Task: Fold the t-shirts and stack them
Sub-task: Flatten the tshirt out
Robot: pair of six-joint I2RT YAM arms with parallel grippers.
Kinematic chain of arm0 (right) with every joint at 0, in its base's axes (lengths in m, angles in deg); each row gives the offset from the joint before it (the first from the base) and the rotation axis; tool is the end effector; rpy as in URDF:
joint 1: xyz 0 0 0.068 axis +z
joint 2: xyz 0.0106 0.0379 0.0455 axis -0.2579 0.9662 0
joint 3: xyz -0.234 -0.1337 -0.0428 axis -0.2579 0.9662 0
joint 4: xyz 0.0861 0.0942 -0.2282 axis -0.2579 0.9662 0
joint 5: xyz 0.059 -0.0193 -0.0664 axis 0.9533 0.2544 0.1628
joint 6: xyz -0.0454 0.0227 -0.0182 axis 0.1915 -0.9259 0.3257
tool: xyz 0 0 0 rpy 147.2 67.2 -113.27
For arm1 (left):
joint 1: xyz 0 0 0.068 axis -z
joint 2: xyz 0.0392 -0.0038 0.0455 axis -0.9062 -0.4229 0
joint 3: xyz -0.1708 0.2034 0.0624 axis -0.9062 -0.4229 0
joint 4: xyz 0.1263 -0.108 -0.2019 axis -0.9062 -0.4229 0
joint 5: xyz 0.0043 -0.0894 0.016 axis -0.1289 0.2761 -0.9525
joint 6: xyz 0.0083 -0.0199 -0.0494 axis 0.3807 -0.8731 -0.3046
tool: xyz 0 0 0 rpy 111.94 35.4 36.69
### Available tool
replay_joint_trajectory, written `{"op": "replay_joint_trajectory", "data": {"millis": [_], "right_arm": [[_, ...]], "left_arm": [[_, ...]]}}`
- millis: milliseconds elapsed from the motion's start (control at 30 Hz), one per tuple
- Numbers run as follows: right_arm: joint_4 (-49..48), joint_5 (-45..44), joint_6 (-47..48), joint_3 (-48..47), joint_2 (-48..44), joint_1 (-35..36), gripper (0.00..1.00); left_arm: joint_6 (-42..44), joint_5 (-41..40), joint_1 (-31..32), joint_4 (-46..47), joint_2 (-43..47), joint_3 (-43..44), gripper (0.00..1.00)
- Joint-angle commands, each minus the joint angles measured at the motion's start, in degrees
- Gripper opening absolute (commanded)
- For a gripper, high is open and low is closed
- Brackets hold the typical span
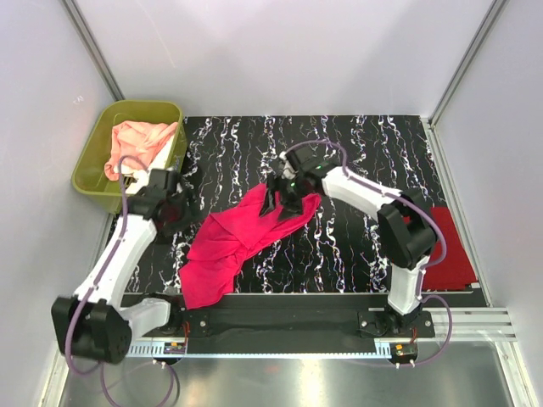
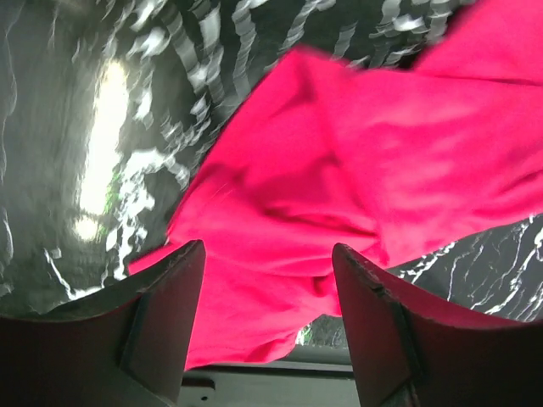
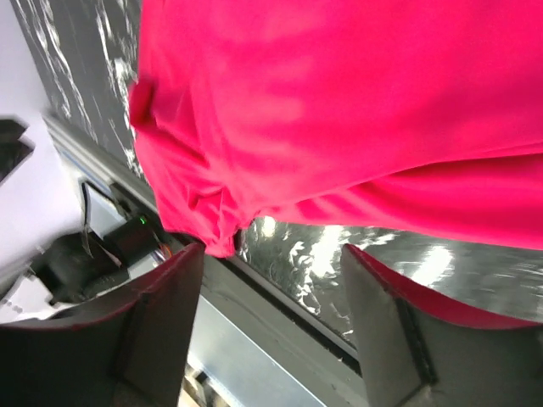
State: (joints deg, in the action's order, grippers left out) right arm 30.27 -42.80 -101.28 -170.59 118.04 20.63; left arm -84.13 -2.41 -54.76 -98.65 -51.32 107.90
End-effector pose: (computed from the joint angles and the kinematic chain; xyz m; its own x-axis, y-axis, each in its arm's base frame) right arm 0.3210 0.2501 0.2204 -0.9733 -0.0884 -0.2118 -0.2042 0.7542 0.6240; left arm 0.2120 -0.0376 0.2731 -0.8152 -0.3784 -0.4384 -0.2956 0.9229 -0.2469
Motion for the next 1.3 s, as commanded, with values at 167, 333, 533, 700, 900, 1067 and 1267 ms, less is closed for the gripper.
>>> {"op": "replay_joint_trajectory", "data": {"millis": [167, 333, 533, 700, 900, 1067, 1267], "right_arm": [[-8.79, -4.53, -7.2, 3.08, 0.2, 7.75, 0.68], [-8.98, -5.86, -7.81, 4.5, 1.77, 10.56, 0.73], [-12.49, -7.36, -8.52, 4.67, 3.26, 11.45, 0.68], [-13.46, -6.39, -10.62, 4.58, 5.37, 11.54, 0.66], [-13.64, -6.48, -12.12, 5.64, 5.9, 11.89, 0.65], [-13.2, -6.3, -12.03, 4.06, 8.01, 11.98, 0.63], [-12.32, -6.3, -11.51, 1.69, 8.28, 11.98, 0.49]], "left_arm": [[-5.78, 12.44, -7.14, 5.96, 1.72, -13.34, 0.86], [-8.76, 14.37, -8.2, 8.69, -0.66, -17.9, 0.89], [-13.07, 13.94, -8.55, 14.65, 1.27, -21.86, 0.8], [-13.69, 12.1, -9.16, 16.52, -2.42, -22.22, 0.75], [-13.86, 8.05, -10.13, 17.04, -1.28, -23.01, 0.75], [-13.51, 7.78, -10.13, 18.18, -3.38, -22.75, 0.56], [-10.88, 7.52, -10.13, 16.87, -3.48, -21.17, 0.23]]}}
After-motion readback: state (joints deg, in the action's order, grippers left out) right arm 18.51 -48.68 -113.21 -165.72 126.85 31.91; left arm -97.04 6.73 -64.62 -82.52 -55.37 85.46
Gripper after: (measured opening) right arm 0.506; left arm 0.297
